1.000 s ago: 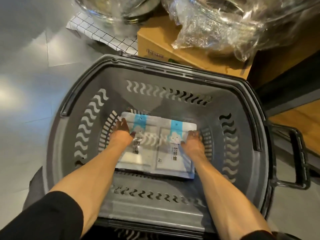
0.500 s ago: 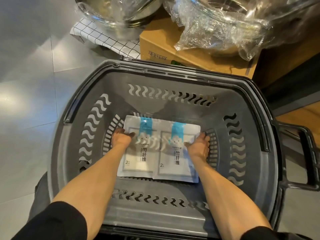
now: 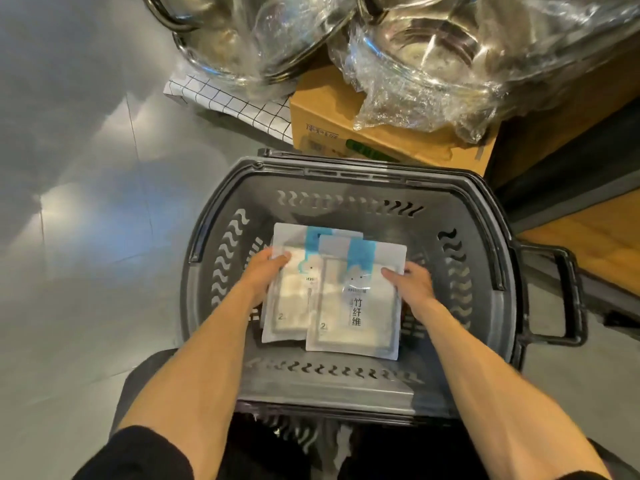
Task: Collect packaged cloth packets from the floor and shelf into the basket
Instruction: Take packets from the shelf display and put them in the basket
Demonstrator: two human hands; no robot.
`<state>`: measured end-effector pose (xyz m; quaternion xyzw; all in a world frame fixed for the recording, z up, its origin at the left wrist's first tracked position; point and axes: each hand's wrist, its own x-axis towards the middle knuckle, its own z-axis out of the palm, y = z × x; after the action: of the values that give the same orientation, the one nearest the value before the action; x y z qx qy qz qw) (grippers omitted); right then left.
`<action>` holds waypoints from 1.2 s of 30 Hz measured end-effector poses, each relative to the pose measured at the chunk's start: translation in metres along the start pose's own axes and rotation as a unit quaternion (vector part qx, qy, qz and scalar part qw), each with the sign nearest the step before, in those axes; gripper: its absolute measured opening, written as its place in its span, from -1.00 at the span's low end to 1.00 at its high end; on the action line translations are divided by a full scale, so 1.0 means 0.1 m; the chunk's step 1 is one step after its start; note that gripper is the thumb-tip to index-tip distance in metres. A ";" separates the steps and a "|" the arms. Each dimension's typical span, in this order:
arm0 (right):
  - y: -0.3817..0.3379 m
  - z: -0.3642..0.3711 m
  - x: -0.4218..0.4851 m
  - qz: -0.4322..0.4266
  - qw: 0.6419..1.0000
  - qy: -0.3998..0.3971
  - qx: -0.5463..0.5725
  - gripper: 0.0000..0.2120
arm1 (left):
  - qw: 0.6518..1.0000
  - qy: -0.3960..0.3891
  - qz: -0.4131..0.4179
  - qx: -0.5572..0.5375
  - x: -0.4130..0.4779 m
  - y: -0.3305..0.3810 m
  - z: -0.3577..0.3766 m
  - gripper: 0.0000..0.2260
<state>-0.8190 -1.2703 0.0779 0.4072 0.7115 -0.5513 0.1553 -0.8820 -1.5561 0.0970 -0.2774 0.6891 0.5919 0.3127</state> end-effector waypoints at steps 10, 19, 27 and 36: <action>-1.72 -0.76 -2.28 0.001 0.995 -0.046 0.084 -0.87 | 0.997 -0.003 0.013 -0.071 -2.31 1.47 -0.57 -0.77; -2.43 -2.02 -3.83 0.009 0.990 -0.093 0.102 -0.83 | 0.991 -0.033 0.012 -0.132 -4.32 2.11 -0.24 -0.78; -2.64 -3.35 -4.64 -0.071 0.991 -0.112 0.030 -0.83 | 0.990 -0.025 0.047 -0.130 -5.40 2.21 0.44 -0.74; -2.36 -4.55 -5.18 -0.112 0.991 -0.073 -0.006 -0.89 | 0.983 -0.040 0.094 -0.155 -6.14 2.37 1.34 -0.85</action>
<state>-0.5713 -1.0813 0.7366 0.2831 0.7425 -0.5891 0.1466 -0.6469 -1.3816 0.7014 -0.2330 0.5991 0.7287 0.2361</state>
